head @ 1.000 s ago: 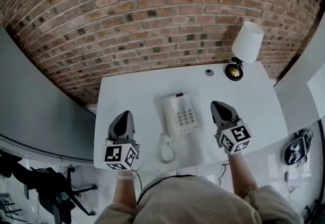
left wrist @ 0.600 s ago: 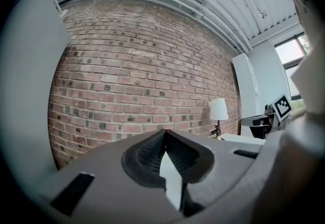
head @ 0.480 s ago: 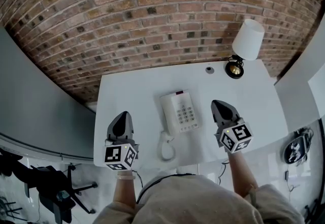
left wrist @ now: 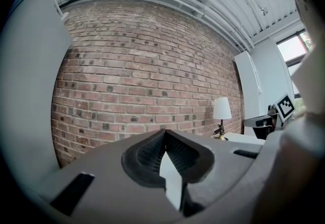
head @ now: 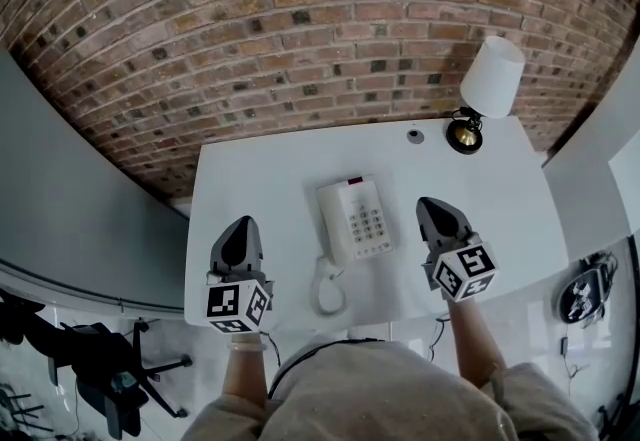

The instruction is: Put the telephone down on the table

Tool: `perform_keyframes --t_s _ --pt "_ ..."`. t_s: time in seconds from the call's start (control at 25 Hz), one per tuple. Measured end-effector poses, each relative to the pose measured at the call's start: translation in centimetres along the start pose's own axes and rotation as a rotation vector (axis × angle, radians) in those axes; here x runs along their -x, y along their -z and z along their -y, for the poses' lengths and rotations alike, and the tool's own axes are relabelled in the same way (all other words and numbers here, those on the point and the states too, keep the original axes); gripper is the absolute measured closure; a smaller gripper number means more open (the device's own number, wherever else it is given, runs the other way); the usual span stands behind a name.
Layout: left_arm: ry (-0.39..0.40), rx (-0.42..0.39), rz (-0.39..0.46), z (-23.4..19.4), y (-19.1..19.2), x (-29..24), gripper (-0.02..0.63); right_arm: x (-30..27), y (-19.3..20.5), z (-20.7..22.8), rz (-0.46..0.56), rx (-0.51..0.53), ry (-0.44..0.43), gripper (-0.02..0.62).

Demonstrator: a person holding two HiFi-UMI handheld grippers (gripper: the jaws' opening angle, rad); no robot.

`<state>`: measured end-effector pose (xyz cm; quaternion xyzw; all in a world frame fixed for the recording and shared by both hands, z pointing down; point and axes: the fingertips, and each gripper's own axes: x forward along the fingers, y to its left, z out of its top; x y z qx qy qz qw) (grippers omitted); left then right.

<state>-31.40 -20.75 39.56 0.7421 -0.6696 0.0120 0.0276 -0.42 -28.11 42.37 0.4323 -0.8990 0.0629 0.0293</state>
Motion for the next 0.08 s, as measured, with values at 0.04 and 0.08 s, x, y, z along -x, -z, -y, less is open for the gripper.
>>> perform_keyframes --t_s 0.04,0.08 --pt "0.000 -0.002 0.000 0.01 0.01 -0.06 0.601 -0.05 0.02 0.04 -0.001 0.000 0.000 0.591" --pt "0.001 -0.004 -0.001 0.03 0.03 -0.13 0.601 -0.10 0.05 0.08 -0.002 0.001 0.000 0.591"
